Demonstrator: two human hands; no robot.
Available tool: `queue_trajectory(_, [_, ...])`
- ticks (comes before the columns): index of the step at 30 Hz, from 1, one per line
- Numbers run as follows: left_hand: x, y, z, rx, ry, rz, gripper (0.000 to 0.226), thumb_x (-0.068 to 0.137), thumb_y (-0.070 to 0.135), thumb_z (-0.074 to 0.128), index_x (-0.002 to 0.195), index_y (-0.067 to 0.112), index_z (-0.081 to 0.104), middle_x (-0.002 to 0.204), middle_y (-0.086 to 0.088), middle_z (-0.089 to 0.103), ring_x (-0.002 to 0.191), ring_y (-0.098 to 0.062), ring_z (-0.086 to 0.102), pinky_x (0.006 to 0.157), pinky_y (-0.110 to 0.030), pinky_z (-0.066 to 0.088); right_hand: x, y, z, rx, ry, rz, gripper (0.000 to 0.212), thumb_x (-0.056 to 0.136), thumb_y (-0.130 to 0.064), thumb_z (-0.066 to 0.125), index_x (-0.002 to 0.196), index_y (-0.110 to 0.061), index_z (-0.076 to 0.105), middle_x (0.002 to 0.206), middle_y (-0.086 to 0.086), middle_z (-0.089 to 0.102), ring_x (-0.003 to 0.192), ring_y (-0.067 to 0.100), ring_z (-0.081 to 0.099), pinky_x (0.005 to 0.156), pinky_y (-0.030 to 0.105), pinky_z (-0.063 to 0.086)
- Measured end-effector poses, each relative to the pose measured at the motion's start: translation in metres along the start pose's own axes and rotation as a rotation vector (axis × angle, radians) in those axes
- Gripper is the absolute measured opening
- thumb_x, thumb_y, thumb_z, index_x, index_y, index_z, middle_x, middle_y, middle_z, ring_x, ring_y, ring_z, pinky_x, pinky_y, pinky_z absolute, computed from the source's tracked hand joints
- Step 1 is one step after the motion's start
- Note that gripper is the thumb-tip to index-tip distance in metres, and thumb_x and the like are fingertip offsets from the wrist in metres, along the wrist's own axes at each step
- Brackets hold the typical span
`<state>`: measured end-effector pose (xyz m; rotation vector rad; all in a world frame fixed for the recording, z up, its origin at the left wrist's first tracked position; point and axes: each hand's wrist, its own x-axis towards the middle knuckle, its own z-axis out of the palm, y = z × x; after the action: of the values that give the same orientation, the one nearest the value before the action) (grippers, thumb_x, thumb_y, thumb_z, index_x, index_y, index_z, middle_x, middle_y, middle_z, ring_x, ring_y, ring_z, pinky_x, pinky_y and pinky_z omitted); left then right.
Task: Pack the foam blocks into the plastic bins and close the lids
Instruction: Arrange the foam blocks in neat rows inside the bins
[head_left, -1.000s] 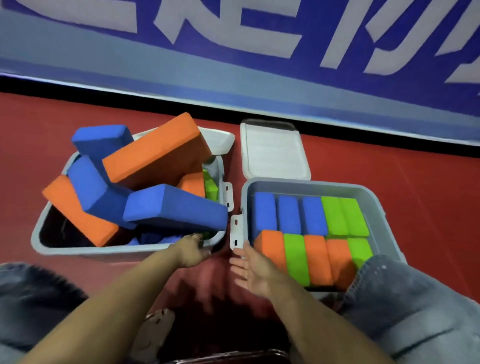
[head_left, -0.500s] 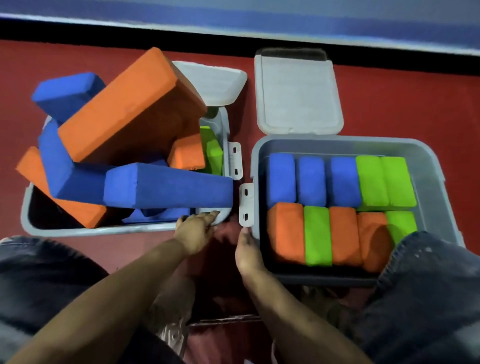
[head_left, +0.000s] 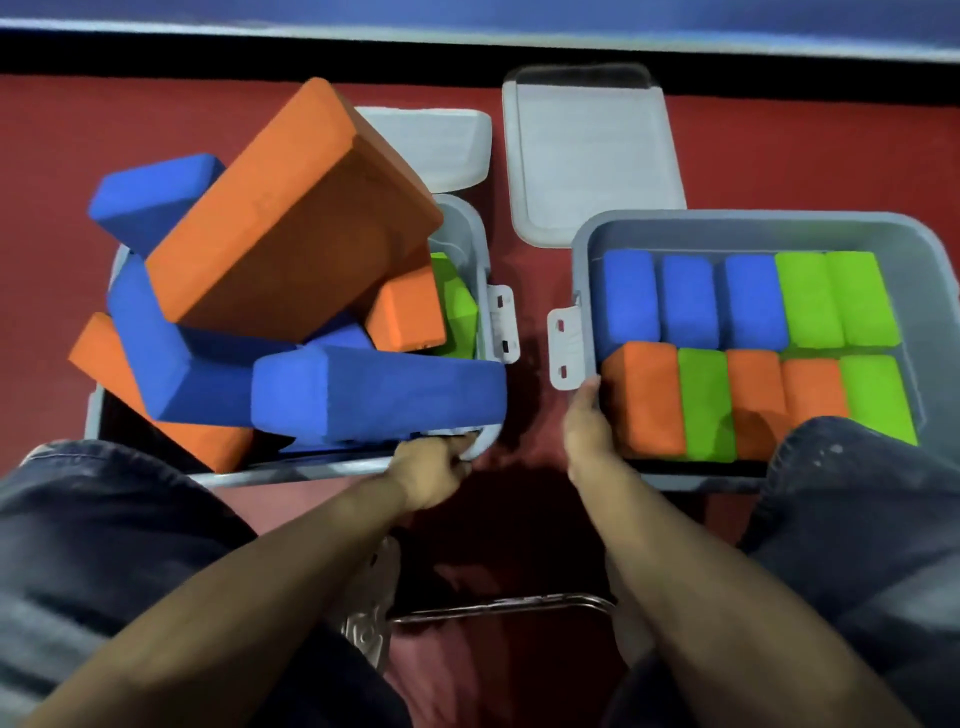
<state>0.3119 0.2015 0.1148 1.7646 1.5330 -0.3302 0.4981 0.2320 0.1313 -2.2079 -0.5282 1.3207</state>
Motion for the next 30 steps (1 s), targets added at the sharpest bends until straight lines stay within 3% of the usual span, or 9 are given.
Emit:
queue_trajectory(3, [-0.001, 0.022, 0.017, -0.056, -0.087, 0.067, 0.053, 0.087, 0.038, 0.052, 0.139, 0.037, 0.045, 0.143, 0.003, 0.049, 0.132, -0.023, 0.045, 0.109, -0.031, 0.035, 0.014, -0.006, -0.022, 0.092, -0.115, 0.068, 0.065, 0.097, -0.059, 0.018, 0.141, -0.017, 0.042, 0.143, 0.001, 0.044, 0.134, 0.019, 0.039, 0.108, 0.026, 0.026])
queue_trajectory(6, [-0.006, 0.049, 0.034, -0.064, -0.179, 0.127, 0.064, 0.089, 0.024, 0.057, 0.148, 0.03, 0.031, 0.153, 0.0, 0.033, 0.14, -0.024, 0.032, 0.114, -0.029, 0.025, 0.017, -0.001, -0.041, 0.088, -0.337, 0.231, 0.077, 0.09, -0.07, 0.014, 0.146, -0.02, 0.032, 0.15, 0.001, 0.037, 0.138, 0.021, 0.035, 0.113, 0.047, 0.019])
queue_trajectory(8, [-0.011, 0.065, 0.046, -0.064, -0.227, 0.14, 0.076, 0.087, 0.02, 0.057, 0.151, 0.029, 0.018, 0.157, -0.004, 0.022, 0.142, -0.027, 0.024, 0.115, -0.027, 0.021, 0.011, 0.009, -0.047, 0.054, -0.407, 0.34, 0.08, 0.089, -0.072, 0.013, 0.145, -0.018, 0.034, 0.145, 0.008, 0.043, 0.132, 0.028, 0.041, 0.11, 0.055, 0.02])
queue_trajectory(14, [-0.033, 0.078, 0.045, -0.054, -0.317, 0.201, 0.095, 0.088, 0.031, 0.058, 0.149, 0.032, -0.015, 0.16, -0.004, -0.006, 0.147, -0.024, -0.006, 0.12, -0.032, 0.005, -0.004, 0.025, -0.058, 0.088, -0.436, 0.4, 0.083, 0.09, -0.071, 0.013, 0.145, -0.012, 0.035, 0.139, 0.015, 0.049, 0.129, 0.029, 0.044, 0.113, 0.048, 0.018])
queue_trajectory(17, [-0.056, 0.08, 0.021, -0.056, -0.267, 0.275, 0.087, 0.092, 0.038, 0.054, 0.152, 0.031, -0.008, 0.161, 0.001, -0.006, 0.148, -0.018, -0.002, 0.117, -0.025, 0.004, -0.015, 0.012, -0.065, 0.101, -0.424, 0.37, 0.08, 0.091, -0.069, 0.015, 0.141, -0.011, 0.039, 0.135, 0.017, 0.05, 0.125, 0.032, 0.046, 0.109, 0.049, 0.027])
queue_trajectory(20, [-0.085, 0.085, -0.007, -0.075, -0.248, 0.285, 0.072, 0.095, 0.036, 0.051, 0.153, 0.026, 0.009, 0.159, 0.002, 0.014, 0.145, -0.016, 0.016, 0.109, -0.015, 0.012, -0.035, -0.009, -0.07, 0.115, -0.442, 0.33, 0.082, 0.089, -0.072, 0.016, 0.14, -0.011, 0.04, 0.142, 0.017, 0.043, 0.129, 0.036, 0.042, 0.104, 0.058, 0.029])
queue_trajectory(25, [-0.136, 0.08, -0.04, -0.156, -0.3, 0.27, 0.054, 0.095, 0.038, 0.053, 0.145, 0.023, 0.037, 0.149, 0.004, 0.039, 0.133, -0.014, 0.039, 0.105, -0.02, 0.029, -0.082, -0.046, -0.078, 0.138, -0.461, 0.207, 0.09, 0.081, -0.079, 0.03, 0.148, -0.019, 0.027, 0.155, 0.013, 0.023, 0.14, 0.033, 0.028, 0.098, 0.069, 0.028])
queue_trajectory(28, [-0.165, 0.068, -0.07, -0.361, -0.313, 0.304, 0.039, 0.097, 0.029, 0.053, 0.135, 0.02, 0.051, 0.134, 0.005, 0.055, 0.12, -0.009, 0.053, 0.097, -0.016, 0.04, -0.108, -0.06, -0.075, 0.116, -0.452, 0.082, 0.092, 0.075, -0.08, 0.042, 0.148, -0.027, 0.026, 0.157, 0.01, 0.018, 0.141, 0.032, 0.025, 0.099, 0.071, 0.025])
queue_trajectory(30, [-0.183, 0.057, -0.092, -0.619, -0.225, 0.343, 0.029, 0.098, 0.019, 0.05, 0.126, 0.017, 0.058, 0.119, 0.004, 0.064, 0.104, -0.009, 0.061, 0.086, -0.016, 0.049, -0.121, -0.065, -0.071, 0.065, -0.449, -0.013, 0.086, 0.078, -0.076, 0.045, 0.147, -0.03, 0.027, 0.158, 0.008, 0.016, 0.142, 0.033, 0.023, 0.101, 0.071, 0.026])
